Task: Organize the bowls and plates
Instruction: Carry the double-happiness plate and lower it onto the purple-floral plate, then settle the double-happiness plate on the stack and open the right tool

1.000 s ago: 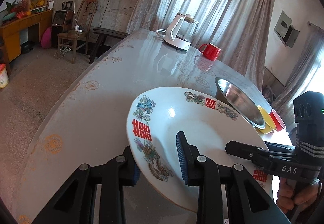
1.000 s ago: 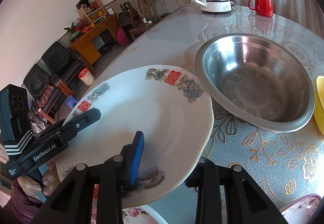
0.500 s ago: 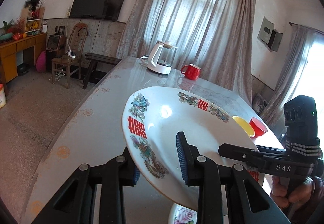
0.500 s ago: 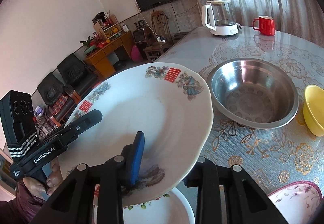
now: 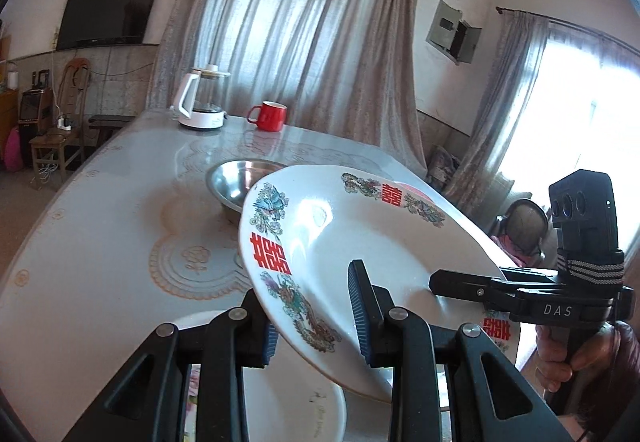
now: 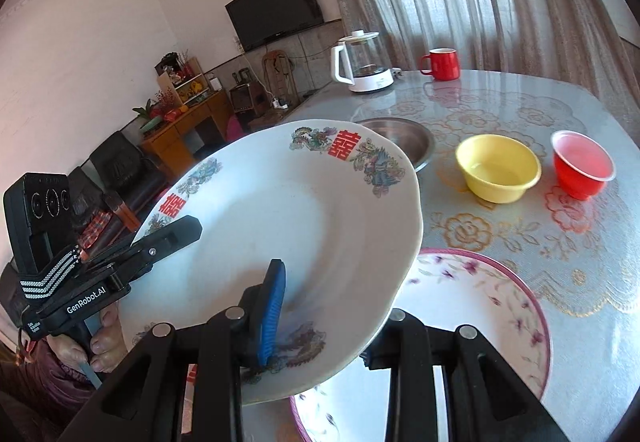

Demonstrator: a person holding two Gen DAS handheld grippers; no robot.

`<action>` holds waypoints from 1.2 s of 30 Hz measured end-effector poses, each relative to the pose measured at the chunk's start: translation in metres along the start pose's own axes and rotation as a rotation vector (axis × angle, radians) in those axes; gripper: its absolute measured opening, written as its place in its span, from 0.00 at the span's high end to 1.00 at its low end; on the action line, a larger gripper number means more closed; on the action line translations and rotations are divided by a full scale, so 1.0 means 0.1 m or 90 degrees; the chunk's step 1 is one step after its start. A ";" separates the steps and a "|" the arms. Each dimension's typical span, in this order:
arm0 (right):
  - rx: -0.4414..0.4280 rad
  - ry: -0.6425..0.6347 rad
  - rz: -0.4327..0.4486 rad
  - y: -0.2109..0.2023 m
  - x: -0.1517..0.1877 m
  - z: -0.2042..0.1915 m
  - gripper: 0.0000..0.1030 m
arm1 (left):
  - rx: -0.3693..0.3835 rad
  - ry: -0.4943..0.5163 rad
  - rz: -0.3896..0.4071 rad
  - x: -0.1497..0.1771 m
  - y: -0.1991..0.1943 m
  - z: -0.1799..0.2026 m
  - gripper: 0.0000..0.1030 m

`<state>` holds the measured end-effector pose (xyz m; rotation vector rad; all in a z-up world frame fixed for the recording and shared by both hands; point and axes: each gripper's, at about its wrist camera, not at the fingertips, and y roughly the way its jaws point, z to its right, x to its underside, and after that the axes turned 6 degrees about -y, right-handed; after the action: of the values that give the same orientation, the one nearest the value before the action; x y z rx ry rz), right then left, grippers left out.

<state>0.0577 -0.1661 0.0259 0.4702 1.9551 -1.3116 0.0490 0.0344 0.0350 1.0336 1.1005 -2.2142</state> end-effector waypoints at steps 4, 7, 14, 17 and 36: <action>0.033 0.035 -0.017 -0.26 0.27 0.22 0.71 | 0.030 0.014 -0.050 0.16 0.18 0.26 0.70; 0.053 0.064 -0.037 -0.36 0.44 0.40 0.71 | 0.041 0.010 -0.089 0.29 0.32 0.38 0.69; 0.071 0.131 -0.073 -0.34 0.70 0.70 0.70 | 0.028 0.003 -0.159 0.46 0.54 0.55 0.68; 0.074 0.153 -0.088 -0.30 0.78 0.78 0.70 | 0.021 0.006 -0.175 0.52 0.59 0.58 0.67; 0.121 0.138 -0.084 -0.50 0.92 0.81 0.68 | -0.002 0.020 -0.191 0.63 0.63 0.57 0.60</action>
<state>-0.0070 -0.2690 -0.0273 0.6061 2.0761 -1.5963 0.0283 -0.0530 -0.0213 0.9570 1.3479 -2.4318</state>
